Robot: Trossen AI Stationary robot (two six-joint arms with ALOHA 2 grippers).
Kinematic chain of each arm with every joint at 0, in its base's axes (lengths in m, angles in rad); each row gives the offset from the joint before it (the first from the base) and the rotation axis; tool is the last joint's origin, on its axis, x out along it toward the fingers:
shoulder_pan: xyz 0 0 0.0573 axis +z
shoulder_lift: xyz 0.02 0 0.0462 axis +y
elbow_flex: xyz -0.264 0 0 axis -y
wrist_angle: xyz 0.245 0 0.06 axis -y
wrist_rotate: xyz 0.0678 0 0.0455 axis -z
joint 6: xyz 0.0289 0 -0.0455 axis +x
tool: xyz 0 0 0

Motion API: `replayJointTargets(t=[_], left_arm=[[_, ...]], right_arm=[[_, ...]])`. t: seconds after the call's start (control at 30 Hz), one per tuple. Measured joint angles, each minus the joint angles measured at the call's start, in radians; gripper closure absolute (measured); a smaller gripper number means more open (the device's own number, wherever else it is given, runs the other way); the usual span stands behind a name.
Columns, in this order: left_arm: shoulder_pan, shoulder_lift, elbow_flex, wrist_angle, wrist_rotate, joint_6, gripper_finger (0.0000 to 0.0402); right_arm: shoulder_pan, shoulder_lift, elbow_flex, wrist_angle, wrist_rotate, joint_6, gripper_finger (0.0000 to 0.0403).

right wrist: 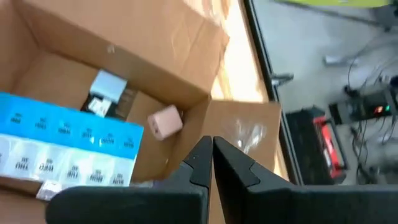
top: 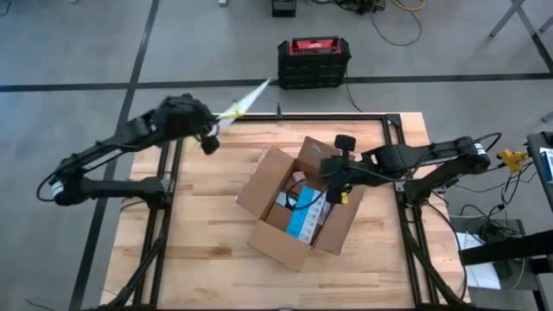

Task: Unpack boxes
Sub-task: Open the transparent zip lock bag

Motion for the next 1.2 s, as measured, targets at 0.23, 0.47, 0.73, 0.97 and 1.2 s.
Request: replayJointTargets(t=[0.23,0.47,0.73,0.97,1.2], left_arm=[[-0.191,-0.046,0.058,0.011,0.031,-0.028,0.0401],[-0.34,0.047,0.227,0.047,-0.004,0.028,0.0401],[-0.378,0.236,0.335,0.043,-0.004,0.043,0.0402],[-0.408,0.387,0.37,0.084,0.045,0.043,0.0401],[-0.498,0.483,0.395,0.088,0.051,0.043,0.0401]], right_arm=[[0.012,0.001,0.005,0.246,0.074,-0.304,0.0347],[0.035,-0.01,0.005,0.43,0.17,-0.499,0.0282],[0.191,-0.081,0.007,0.723,0.259,-0.808,0.0241],[0.209,-0.08,0.008,0.652,0.304,-0.848,0.0226],[0.18,-0.08,0.007,0.508,0.306,-0.738,0.0234]])
